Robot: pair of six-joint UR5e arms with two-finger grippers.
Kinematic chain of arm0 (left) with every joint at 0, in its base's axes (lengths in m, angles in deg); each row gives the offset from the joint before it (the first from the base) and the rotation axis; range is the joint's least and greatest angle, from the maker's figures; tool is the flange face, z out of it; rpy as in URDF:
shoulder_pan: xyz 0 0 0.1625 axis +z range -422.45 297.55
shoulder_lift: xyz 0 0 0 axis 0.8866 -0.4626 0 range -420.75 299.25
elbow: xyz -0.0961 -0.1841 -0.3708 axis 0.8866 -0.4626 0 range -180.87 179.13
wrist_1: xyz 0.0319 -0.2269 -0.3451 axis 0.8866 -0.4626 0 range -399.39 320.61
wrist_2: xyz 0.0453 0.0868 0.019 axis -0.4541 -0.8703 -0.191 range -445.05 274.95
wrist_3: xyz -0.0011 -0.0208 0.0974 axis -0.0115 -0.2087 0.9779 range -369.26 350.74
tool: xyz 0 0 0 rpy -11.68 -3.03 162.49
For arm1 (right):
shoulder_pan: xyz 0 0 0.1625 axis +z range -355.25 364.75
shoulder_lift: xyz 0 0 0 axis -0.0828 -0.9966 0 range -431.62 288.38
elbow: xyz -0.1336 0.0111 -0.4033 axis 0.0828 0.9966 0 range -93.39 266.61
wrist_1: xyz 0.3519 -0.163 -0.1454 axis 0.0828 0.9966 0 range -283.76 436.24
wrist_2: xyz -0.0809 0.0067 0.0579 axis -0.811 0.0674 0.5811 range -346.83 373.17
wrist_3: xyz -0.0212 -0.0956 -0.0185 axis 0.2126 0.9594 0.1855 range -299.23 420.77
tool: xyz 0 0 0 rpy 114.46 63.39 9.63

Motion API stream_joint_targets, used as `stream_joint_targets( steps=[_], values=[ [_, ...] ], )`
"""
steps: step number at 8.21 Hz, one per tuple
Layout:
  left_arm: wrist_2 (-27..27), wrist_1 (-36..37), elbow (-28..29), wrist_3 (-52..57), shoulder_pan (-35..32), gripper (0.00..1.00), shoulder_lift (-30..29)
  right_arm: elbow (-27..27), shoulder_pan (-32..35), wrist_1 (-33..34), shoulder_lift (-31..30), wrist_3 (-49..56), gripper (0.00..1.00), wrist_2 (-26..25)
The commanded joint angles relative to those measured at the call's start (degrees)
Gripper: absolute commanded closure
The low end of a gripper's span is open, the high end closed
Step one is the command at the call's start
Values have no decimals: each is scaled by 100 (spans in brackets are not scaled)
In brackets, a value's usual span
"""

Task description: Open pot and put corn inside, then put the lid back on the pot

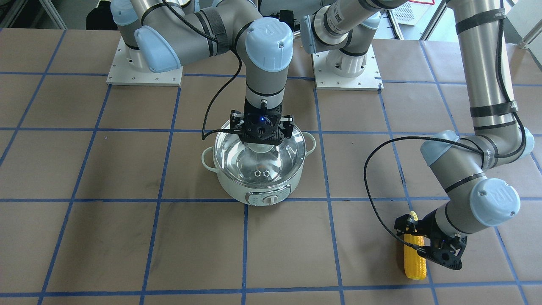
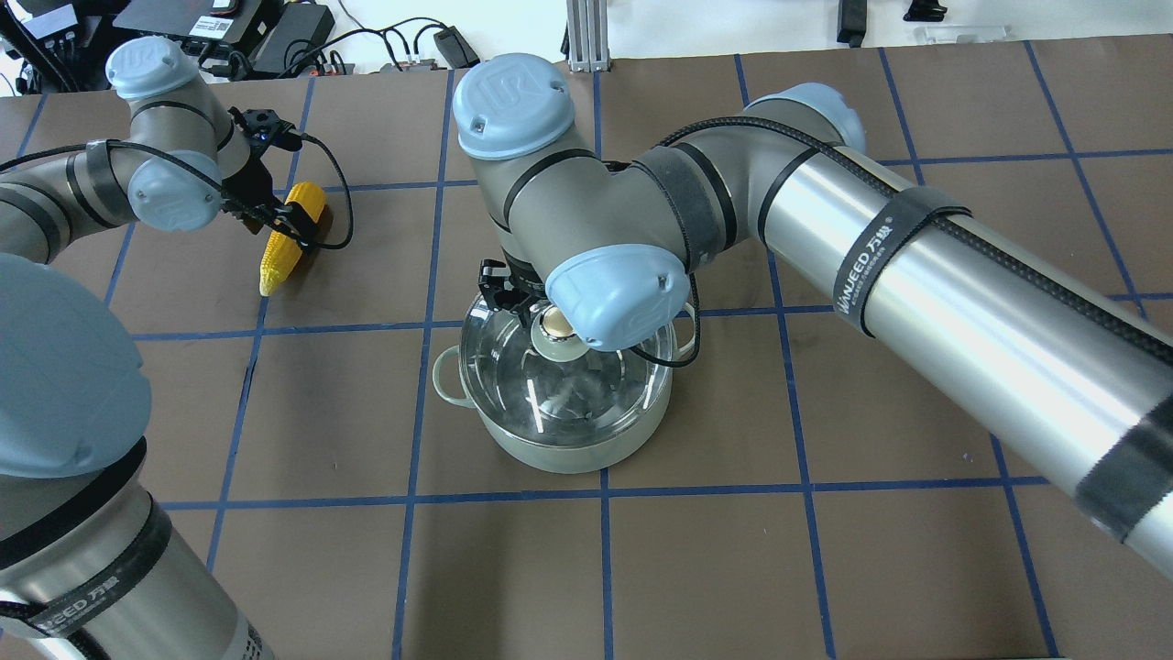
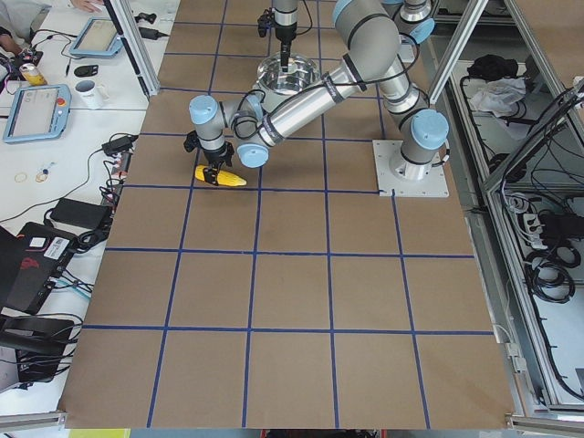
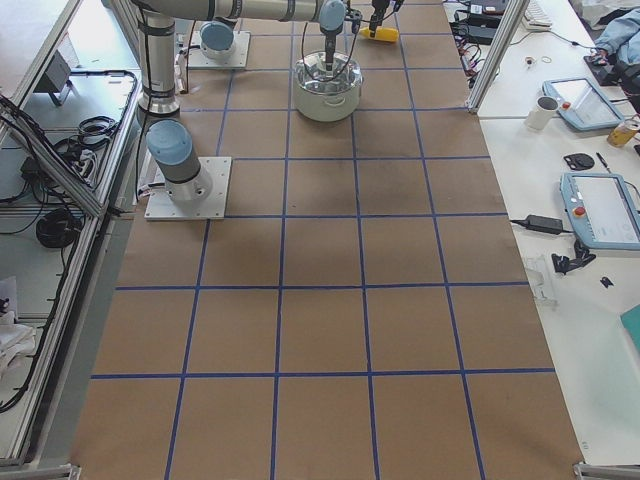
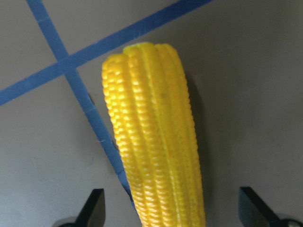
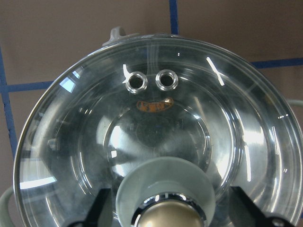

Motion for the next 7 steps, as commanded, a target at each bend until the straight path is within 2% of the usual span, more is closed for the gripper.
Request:
stream_joint_targets(
  steps=[1, 2, 3, 4, 6, 7],
  values=[
    [-5, 12, 0, -18, 0, 4, -69, -12, 0, -47, -2, 20, 64, 32],
    [-49, 21, 0, -62, 0, 38, -104, -12, -8, -38, -37, 20, 72, 24],
    [-84, 12, 35, -123, 0, 95, -130, -12, -8, -47, -46, 28, 76, 15],
    [-76, -31, 35, -150, 0, 100, -113, 14, -26, -90, -55, 20, 79, 15],
    [-93, -136, 62, -333, 0, 100, 53, 120, -105, -178, -133, 28, 91, 154],
    [-102, -581, 96, -666, 0, 100, 254, 242, -262, -361, -273, 168, 94, 234]
  ],
)
